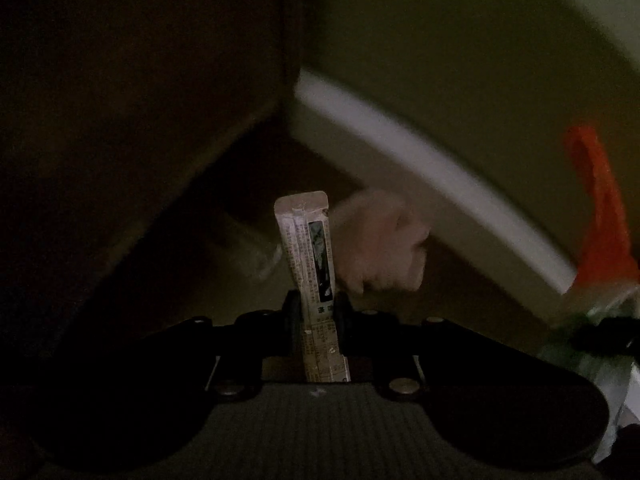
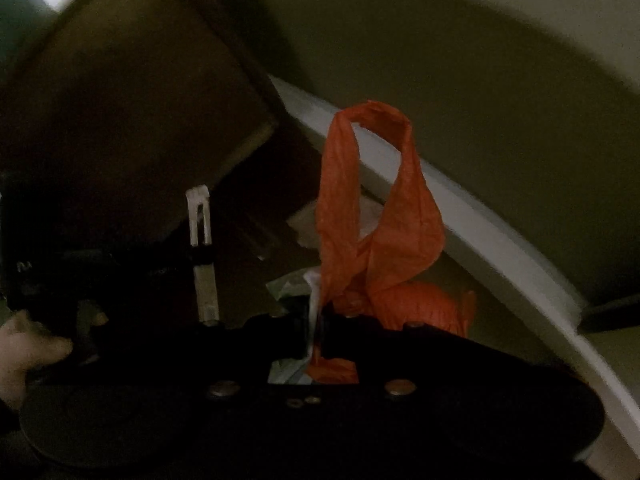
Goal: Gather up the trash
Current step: 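Lift the stick packet and orange bag up toward the teal bin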
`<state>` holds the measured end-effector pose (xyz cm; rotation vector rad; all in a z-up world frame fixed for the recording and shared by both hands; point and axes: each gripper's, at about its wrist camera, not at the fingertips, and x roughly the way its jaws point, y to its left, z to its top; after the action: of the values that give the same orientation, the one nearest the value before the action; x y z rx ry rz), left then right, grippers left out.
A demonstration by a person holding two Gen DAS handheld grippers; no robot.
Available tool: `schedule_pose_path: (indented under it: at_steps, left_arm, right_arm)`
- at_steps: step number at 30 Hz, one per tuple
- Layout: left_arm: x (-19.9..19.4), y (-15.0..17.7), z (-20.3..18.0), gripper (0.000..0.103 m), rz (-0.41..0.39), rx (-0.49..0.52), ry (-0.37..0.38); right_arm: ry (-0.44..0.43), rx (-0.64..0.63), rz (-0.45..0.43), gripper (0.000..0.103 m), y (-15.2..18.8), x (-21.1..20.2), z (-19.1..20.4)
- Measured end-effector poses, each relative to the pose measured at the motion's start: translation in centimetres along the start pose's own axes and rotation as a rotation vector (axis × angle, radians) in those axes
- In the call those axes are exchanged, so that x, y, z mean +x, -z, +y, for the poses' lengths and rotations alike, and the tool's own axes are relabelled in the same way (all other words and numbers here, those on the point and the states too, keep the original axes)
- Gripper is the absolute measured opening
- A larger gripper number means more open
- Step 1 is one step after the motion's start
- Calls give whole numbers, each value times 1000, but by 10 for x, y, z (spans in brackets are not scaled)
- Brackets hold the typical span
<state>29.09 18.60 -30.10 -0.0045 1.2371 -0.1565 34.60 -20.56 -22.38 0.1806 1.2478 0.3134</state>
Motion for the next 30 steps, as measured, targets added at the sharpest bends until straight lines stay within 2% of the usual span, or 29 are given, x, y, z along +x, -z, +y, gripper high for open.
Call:
schedule_pose_path:
  at_steps: [5,12,17,22,30]
  left_arm:
    - [-90,-33,9,17,-128,-23,4]
    - [-222,-45,16,17,-308,-48,38]
    - [-312,-47,23,18,-411,-19,42]
    - [-375,-42,29,17,-506,-17,37]
    - [-480,-60,54,18,-662,-17,-5]
  right_arm:
    - [-7,-85,-88,4,-15,-70,36]
    - [-31,-237,-238,4,-36,-172,101]
    - [-62,-320,-342,4,-43,-241,141]
    - [-81,-420,-457,4,-59,-302,182]
    - [-120,-590,-657,4,-96,-386,259]
